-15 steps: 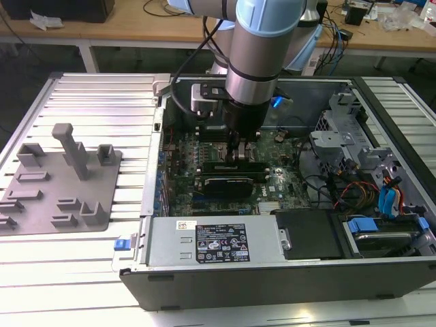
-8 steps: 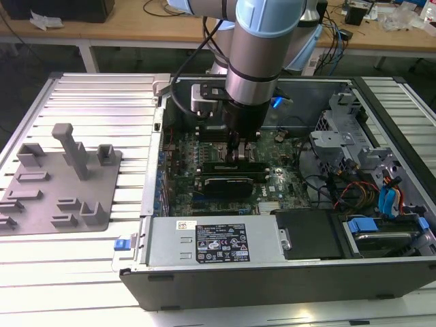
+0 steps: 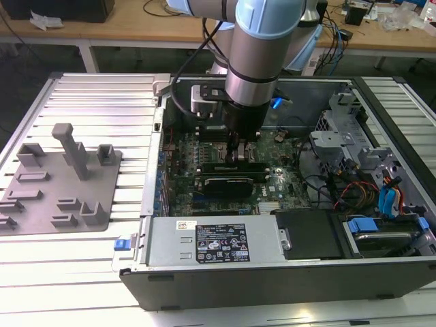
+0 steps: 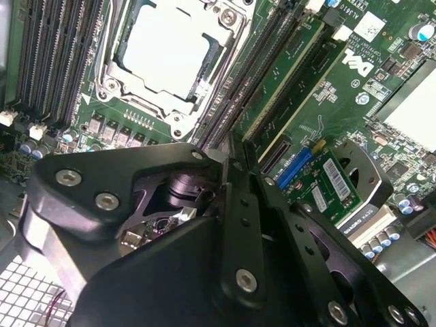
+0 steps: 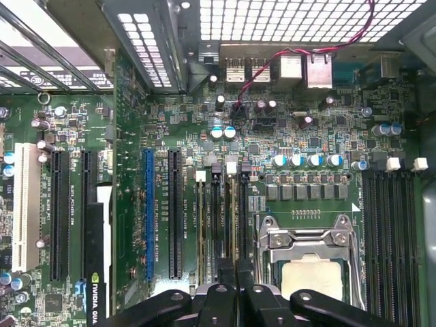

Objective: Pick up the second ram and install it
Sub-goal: 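Insert the second ram into the second slot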

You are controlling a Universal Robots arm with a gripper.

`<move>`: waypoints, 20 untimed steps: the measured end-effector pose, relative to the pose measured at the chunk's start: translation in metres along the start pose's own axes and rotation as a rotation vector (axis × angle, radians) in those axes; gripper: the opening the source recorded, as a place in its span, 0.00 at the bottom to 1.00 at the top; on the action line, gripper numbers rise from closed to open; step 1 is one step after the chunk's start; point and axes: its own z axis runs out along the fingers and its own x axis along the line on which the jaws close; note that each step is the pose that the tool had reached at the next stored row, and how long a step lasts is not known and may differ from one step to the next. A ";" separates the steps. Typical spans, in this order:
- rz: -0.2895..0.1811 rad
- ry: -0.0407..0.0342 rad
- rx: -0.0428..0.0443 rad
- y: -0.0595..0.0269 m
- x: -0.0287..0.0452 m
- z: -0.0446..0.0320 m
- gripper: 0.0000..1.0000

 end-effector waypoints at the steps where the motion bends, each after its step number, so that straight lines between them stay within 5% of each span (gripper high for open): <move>1: 0.000 0.0000 0.0000 0.0000 0.0000 0.0002 0.09; 20: 0.000 -0.0002 0.0002 0.0007 0.0000 0.0007 0.09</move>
